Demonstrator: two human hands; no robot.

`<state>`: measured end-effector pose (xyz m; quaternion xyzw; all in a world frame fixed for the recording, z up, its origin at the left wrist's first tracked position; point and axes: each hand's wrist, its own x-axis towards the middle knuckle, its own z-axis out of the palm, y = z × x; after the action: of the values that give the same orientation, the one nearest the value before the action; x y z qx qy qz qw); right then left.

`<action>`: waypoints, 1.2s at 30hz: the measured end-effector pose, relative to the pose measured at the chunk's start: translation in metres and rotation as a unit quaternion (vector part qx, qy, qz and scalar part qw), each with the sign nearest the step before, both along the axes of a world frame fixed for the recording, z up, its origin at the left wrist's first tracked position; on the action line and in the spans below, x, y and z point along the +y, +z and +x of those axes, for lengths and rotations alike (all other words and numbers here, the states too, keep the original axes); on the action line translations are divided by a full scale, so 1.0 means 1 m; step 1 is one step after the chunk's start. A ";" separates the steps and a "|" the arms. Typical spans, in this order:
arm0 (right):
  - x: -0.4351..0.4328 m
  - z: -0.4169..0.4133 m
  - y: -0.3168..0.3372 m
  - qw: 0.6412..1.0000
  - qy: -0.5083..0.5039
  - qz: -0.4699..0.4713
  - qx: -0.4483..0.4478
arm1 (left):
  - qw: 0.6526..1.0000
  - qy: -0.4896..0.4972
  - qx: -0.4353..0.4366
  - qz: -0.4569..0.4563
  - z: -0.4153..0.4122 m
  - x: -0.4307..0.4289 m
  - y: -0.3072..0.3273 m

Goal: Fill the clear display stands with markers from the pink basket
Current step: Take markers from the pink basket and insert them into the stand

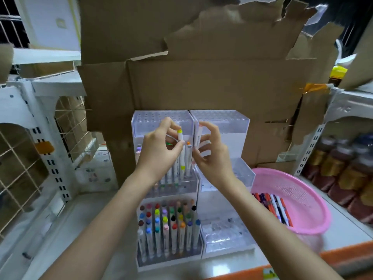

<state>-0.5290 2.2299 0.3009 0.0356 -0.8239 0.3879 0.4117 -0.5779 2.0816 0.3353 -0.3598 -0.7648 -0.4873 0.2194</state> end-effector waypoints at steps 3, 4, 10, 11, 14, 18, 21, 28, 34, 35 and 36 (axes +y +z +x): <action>0.000 0.000 -0.003 1.000 -0.019 0.002 0.004 | 1.000 -0.005 0.000 -0.012 -0.003 -0.001 -0.001; 0.000 -0.001 -0.003 1.000 -0.018 0.003 0.003 | 1.000 -0.007 0.001 -0.016 -0.004 -0.002 -0.001; -0.010 -0.002 -0.004 1.000 -0.015 0.024 -0.004 | 0.999 -0.017 0.006 -0.037 -0.008 -0.002 -0.005; -0.010 -0.003 -0.004 0.999 -0.020 0.028 -0.005 | 0.999 -0.019 0.010 -0.039 -0.008 -0.002 -0.005; -0.010 -0.003 -0.006 0.999 -0.025 0.028 -0.009 | 0.999 -0.022 0.021 -0.042 -0.007 -0.003 -0.007; -0.012 -0.001 -0.009 0.999 -0.023 0.027 -0.010 | 0.999 -0.008 0.033 -0.042 -0.006 -0.002 -0.012; -0.012 -0.002 -0.010 0.999 -0.030 0.028 -0.009 | 0.998 0.004 0.037 -0.046 -0.005 -0.001 -0.013; -0.013 -0.002 -0.010 0.999 -0.037 0.024 -0.014 | 0.999 0.016 -0.004 -0.045 -0.003 0.002 -0.009; -0.010 0.000 -0.011 0.999 -0.035 0.018 -0.019 | 0.999 0.025 -0.021 -0.033 0.000 0.005 -0.007; -0.010 0.001 -0.011 0.999 -0.036 0.018 -0.021 | 0.999 0.026 -0.023 -0.033 0.000 0.005 -0.007; -0.009 0.001 -0.011 0.999 -0.035 0.018 -0.023 | 0.999 0.026 -0.024 -0.033 0.000 0.005 -0.007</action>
<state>-0.5276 2.2206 0.2903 0.0048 -0.8406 0.3591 0.4055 -0.5776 2.0867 0.3287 -0.3345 -0.7949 -0.4644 0.2015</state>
